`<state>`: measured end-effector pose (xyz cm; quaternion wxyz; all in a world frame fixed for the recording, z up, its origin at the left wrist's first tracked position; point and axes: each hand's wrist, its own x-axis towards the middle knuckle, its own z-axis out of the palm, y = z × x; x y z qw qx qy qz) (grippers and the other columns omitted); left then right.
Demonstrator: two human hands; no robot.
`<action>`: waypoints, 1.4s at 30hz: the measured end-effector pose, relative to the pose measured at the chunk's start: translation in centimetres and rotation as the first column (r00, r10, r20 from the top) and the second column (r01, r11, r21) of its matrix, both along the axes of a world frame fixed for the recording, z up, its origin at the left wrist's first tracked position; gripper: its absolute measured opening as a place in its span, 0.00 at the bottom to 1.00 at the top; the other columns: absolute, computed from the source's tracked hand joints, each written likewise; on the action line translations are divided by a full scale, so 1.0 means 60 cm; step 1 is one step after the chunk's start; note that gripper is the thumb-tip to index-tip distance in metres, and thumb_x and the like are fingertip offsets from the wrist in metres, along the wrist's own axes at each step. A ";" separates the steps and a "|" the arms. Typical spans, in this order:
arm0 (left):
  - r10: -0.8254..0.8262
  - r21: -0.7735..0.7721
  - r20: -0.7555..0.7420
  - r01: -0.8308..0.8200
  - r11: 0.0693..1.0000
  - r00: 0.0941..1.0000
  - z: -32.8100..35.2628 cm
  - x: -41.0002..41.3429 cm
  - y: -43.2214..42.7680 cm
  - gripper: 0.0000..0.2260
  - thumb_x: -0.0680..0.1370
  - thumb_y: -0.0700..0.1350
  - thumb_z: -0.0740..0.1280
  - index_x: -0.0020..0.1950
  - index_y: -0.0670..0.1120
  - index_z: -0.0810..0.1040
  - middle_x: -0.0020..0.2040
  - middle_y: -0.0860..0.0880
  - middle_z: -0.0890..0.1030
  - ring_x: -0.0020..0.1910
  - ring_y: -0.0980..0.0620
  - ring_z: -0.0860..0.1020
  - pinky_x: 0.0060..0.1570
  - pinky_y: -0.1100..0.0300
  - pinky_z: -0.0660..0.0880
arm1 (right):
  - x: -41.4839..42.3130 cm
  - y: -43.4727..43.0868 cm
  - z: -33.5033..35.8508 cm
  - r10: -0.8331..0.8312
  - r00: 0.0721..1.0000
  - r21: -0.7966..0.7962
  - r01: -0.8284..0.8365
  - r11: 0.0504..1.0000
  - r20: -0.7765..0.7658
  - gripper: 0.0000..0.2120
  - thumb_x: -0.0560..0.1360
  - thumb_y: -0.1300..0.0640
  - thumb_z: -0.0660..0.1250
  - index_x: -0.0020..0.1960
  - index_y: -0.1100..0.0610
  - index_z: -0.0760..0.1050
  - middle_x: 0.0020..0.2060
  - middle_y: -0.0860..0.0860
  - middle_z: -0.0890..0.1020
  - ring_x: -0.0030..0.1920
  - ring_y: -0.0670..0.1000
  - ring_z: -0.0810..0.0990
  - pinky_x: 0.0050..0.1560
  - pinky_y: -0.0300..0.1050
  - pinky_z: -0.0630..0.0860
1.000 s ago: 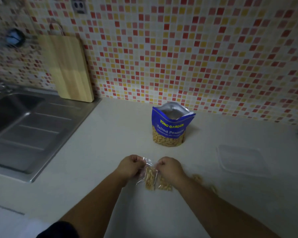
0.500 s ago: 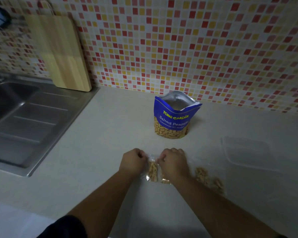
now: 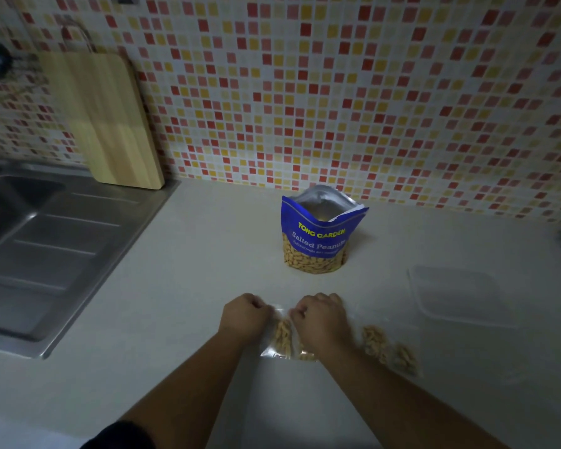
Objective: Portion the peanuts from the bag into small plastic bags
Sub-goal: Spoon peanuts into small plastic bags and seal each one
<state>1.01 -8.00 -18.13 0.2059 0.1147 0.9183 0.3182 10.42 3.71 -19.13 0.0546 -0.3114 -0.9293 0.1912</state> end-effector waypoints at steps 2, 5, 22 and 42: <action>0.011 0.013 -0.006 -0.011 1.000 1.000 0.007 0.000 0.001 0.07 0.76 0.48 0.63 0.39 0.49 0.76 0.47 0.46 0.82 0.52 0.47 0.78 0.46 0.66 0.66 | 0.001 0.007 -0.001 -0.018 0.999 0.008 0.018 1.000 -0.038 0.14 0.74 0.43 0.62 0.47 0.51 0.79 0.46 0.50 0.81 0.52 0.53 0.74 0.55 0.45 0.68; -0.012 0.050 -0.009 0.013 0.999 1.000 0.016 0.005 0.010 0.10 0.77 0.50 0.63 0.45 0.45 0.78 0.48 0.45 0.82 0.51 0.47 0.79 0.45 0.64 0.67 | 0.007 0.027 0.002 -0.047 0.995 0.002 0.047 0.999 -0.089 0.18 0.73 0.40 0.60 0.45 0.52 0.80 0.42 0.50 0.82 0.50 0.53 0.77 0.55 0.46 0.68; -0.589 0.078 -0.090 0.595 0.800 0.803 0.035 0.131 0.251 0.05 0.75 0.45 0.64 0.45 0.48 0.79 0.48 0.48 0.83 0.49 0.49 0.79 0.46 0.64 0.69 | 0.207 0.217 0.036 -0.511 0.844 -0.072 0.506 0.859 -0.161 0.11 0.73 0.49 0.64 0.44 0.56 0.80 0.41 0.53 0.84 0.48 0.57 0.81 0.46 0.45 0.75; -0.604 -0.028 -0.188 0.611 0.791 0.774 -0.026 0.157 0.284 0.10 0.71 0.48 0.68 0.52 0.53 0.81 0.54 0.49 0.80 0.55 0.48 0.77 0.59 0.60 0.71 | 0.236 0.222 -0.010 -0.368 0.924 0.168 0.381 0.909 -0.105 0.17 0.65 0.44 0.61 0.38 0.51 0.85 0.29 0.48 0.84 0.33 0.54 0.80 0.33 0.39 0.76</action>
